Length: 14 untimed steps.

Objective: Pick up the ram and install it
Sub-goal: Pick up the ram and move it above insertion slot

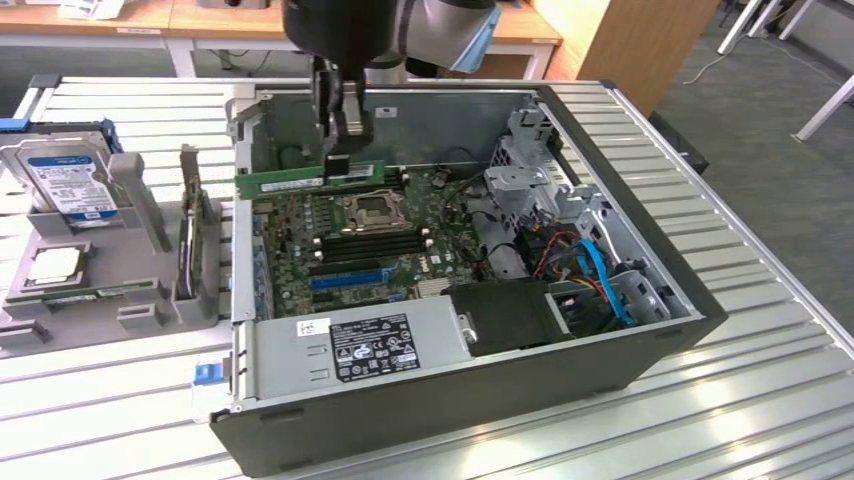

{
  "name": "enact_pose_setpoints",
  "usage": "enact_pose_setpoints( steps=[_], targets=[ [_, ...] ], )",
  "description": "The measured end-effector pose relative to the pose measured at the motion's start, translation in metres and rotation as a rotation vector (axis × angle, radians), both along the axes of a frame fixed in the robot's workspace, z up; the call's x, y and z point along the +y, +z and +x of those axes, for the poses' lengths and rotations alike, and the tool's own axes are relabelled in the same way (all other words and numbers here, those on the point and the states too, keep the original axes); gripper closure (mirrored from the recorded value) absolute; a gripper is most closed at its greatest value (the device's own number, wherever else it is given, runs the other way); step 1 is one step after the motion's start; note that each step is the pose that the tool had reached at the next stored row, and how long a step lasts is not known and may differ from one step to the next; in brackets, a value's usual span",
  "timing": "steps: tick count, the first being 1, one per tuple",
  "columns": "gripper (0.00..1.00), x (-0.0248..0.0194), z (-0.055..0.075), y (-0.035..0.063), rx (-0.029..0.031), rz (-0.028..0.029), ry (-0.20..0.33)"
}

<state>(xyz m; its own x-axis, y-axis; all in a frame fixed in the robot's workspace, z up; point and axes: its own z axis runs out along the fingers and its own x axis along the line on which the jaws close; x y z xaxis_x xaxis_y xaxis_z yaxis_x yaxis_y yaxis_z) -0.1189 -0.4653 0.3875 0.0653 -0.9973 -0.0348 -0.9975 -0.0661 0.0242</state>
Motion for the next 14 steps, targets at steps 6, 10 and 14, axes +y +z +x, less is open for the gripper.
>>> enact_pose_setpoints(
  steps=[6,10,14],
  targets=[
    [0.88,0.0,0.018,0.0,0.0,0.0004,0.006],
    [0.88,0.0,0.018,0.0,0.0,0.0004,0.006],
    [0.88,0.0,0.018,-0.0001,0.0,0.0006,-0.007]
  ],
)
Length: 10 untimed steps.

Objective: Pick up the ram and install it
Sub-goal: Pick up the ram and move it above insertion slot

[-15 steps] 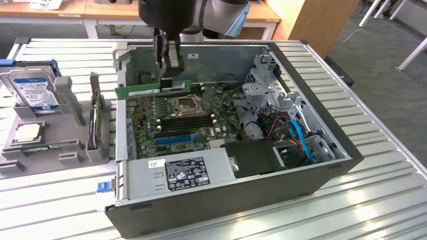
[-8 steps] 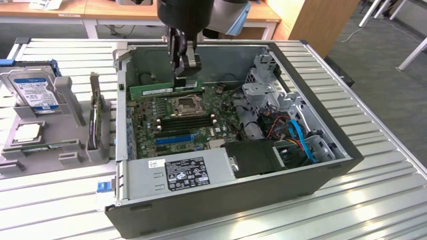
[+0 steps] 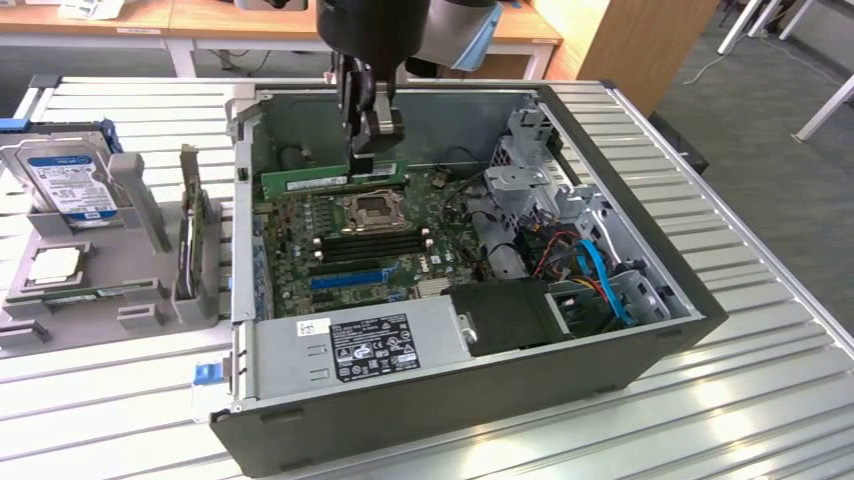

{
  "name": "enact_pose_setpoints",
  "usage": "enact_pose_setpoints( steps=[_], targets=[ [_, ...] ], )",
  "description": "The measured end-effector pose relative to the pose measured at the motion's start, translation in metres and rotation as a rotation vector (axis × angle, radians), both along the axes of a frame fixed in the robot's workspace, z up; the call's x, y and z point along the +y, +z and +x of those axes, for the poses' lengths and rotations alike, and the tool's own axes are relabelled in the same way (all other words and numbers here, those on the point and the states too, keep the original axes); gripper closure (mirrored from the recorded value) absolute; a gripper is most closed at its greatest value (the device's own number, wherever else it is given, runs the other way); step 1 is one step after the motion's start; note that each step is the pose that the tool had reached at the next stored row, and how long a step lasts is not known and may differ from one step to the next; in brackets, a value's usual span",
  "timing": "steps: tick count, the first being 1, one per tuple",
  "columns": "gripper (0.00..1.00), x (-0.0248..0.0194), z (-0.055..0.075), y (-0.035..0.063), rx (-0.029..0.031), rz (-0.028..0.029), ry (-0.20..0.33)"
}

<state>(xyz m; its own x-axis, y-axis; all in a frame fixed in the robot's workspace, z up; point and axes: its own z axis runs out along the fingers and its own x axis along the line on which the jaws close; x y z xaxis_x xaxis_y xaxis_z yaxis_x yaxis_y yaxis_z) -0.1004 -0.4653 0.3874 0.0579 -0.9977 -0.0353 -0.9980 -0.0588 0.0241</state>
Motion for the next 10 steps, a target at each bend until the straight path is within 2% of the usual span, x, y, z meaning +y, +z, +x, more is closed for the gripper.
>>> enact_pose_setpoints(
  steps=[10],
  targets=[
    [0.88,0.0,0.0005,0.0,0.0001,-0.0001,-0.067]
  ],
)
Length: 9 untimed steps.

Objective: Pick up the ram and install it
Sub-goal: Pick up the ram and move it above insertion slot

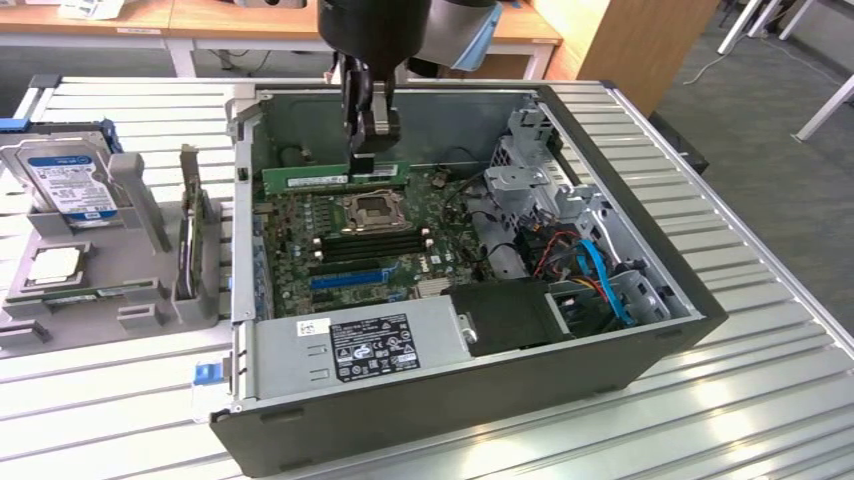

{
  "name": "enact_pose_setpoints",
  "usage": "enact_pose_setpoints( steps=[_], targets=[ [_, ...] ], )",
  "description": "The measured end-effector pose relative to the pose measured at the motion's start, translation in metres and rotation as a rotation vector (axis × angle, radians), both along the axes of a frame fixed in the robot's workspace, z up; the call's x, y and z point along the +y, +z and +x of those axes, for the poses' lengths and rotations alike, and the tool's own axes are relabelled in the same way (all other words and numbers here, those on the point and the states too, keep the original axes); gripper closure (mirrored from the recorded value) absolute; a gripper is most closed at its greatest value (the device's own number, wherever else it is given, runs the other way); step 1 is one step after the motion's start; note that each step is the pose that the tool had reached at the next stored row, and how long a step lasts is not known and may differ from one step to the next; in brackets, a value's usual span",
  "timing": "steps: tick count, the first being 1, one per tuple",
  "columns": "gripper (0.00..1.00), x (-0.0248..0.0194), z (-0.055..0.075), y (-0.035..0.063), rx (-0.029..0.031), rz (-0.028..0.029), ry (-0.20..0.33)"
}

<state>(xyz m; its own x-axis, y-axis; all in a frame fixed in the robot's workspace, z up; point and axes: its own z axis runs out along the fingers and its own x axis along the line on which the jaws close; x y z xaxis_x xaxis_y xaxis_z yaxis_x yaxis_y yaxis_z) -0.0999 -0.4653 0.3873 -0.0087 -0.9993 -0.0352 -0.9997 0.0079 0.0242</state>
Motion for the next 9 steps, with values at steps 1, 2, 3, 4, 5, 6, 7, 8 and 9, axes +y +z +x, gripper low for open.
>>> enact_pose_setpoints(
  steps=[1,2,3,4,5,6,7,8,9],
  targets=[
    [0.88,0.0,0.0,0.0,0.0,0.0001,0.0],
    [0.88,0.0,0.0,0.0,0.0,0.0,0.0],
    [0.88,0.0,0.0,0.0,0.0,0.0,0.0],
    [0.88,0.0,0.0,0.0,0.0,0.0,0.0],
    [0.88,0.0,0.0002,0.0,0.0001,0.0001,0.0],
    [0.88,-0.0001,0.0008,0.0,0.0015,0.0,0.0],
    [0.88,0.0,0.0017,0.0,0.0038,0.0,-0.001],
    [0.88,0.0,0.0028,0.0,0.0072,0.0,-0.001],
    [0.88,0.0,0.004,0.0,0.011,0.0,-0.001]
  ],
)
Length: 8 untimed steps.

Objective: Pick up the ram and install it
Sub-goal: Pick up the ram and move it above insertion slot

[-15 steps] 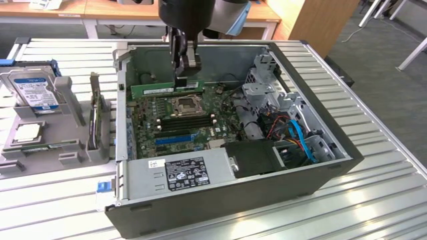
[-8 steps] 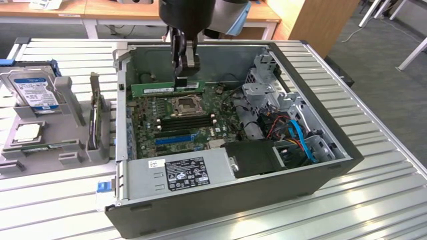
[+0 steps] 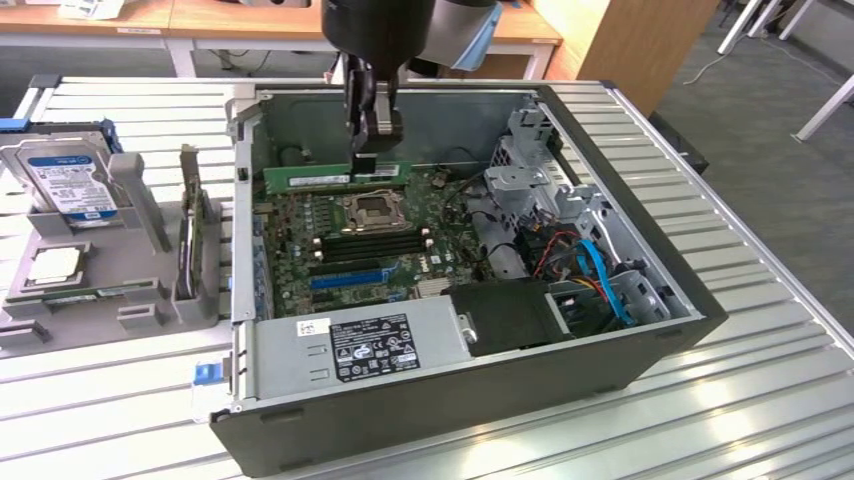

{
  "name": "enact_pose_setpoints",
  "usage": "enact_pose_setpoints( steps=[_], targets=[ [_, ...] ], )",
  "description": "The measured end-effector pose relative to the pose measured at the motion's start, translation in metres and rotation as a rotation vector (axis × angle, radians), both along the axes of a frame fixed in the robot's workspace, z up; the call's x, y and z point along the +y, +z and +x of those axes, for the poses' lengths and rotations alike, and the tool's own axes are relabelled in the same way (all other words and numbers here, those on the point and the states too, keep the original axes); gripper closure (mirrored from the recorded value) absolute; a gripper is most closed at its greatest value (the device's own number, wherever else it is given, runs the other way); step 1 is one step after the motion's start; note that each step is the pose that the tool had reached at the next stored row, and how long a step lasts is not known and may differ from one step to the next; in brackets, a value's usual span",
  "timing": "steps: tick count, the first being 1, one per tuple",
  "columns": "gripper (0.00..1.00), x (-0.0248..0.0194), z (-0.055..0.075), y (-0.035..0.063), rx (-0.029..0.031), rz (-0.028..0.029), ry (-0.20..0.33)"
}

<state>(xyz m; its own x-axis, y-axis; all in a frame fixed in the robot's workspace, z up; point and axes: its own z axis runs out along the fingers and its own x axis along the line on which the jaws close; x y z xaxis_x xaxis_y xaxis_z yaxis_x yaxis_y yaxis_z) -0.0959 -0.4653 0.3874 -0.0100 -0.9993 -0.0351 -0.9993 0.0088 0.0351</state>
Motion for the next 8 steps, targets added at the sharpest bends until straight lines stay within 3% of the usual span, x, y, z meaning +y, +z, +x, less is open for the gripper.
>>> enact_pose_setpoints(
  steps=[3,8],
  targets=[
    [0.88,-0.0001,0.0019,0.0,0.0078,0.0,0.0],
    [0.88,0.0,0.0021,0.0,0.008,0.0,0.0]
  ],
)
